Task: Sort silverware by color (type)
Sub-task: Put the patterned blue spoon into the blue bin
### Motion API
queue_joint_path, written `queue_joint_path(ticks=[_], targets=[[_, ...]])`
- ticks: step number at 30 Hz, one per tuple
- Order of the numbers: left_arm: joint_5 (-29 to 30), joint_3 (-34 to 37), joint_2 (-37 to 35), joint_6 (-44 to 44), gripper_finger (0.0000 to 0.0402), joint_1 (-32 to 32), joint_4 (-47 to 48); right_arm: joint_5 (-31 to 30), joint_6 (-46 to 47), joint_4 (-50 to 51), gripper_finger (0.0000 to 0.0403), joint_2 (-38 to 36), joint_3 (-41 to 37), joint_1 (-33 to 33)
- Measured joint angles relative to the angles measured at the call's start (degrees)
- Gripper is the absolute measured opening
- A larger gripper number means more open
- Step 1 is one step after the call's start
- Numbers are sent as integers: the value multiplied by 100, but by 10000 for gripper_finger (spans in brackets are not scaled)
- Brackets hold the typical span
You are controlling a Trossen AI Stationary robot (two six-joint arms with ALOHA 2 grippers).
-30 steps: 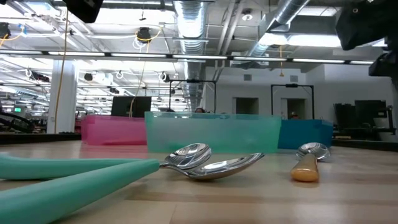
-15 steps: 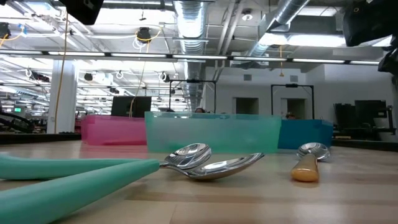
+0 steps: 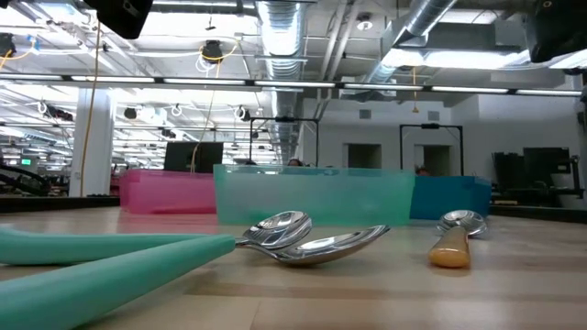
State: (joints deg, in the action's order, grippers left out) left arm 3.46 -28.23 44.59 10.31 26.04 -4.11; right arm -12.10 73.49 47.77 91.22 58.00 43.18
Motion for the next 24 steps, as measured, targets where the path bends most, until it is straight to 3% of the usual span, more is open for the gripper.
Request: queue_joint_path(ticks=[11,17,24], targets=[[1,0,-1,29,218,0,65,308,-392,-31,195,592,70,-92],[72,0,1,36,218,0,52,339,-936,-2,195,654,325,-213],[71,0,1,44,218,0,54,323,-875,-29,195,685,410,-182]])
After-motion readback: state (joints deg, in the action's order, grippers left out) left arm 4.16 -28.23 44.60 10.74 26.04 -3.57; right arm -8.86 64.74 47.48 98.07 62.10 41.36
